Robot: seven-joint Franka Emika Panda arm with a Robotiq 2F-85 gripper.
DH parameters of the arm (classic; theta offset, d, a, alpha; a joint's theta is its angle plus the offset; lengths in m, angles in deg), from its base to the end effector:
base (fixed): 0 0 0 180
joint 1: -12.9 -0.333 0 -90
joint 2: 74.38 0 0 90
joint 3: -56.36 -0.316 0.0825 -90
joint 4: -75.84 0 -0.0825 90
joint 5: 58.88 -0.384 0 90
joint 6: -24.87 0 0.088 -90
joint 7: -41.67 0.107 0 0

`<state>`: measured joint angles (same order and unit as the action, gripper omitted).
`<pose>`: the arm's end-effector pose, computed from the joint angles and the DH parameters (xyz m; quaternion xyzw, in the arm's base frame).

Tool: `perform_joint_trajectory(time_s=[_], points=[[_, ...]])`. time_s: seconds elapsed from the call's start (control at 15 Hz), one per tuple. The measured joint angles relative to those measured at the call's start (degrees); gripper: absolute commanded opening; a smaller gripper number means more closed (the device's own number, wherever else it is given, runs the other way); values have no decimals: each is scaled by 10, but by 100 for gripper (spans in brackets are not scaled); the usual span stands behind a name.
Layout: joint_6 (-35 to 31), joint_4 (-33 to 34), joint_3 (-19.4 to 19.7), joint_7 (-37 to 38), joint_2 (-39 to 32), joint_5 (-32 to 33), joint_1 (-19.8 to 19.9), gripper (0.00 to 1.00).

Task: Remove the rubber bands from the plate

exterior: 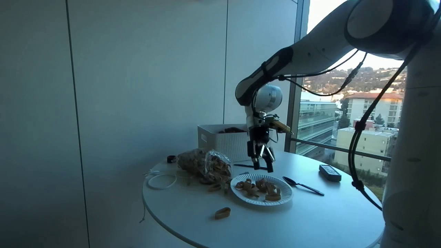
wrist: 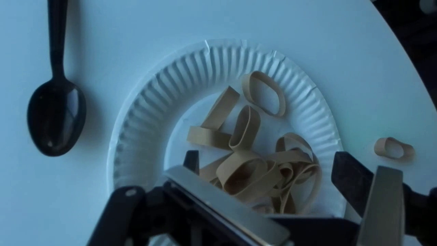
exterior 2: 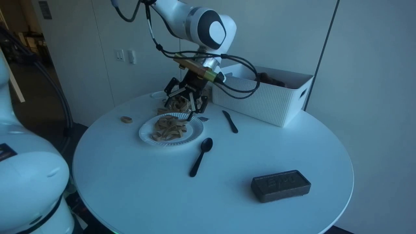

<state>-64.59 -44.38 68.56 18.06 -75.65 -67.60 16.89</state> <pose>0.4642 -0.1175 0.3807 -0.9580 -0.0412 0.2342 0.1603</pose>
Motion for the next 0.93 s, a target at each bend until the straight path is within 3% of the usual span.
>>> perform_joint_trajectory(time_s=[0.4,0.6,0.8,0.87,0.93], points=[[-22,-47,-26,-55,-12,4,4,100],[-69,-69,-39,-55,-12,17,4,100],[-168,-93,-53,-47,-7,45,4,100],[-205,-101,-57,-43,-7,54,4,75],[-231,-107,-60,-40,-3,59,4,74]])
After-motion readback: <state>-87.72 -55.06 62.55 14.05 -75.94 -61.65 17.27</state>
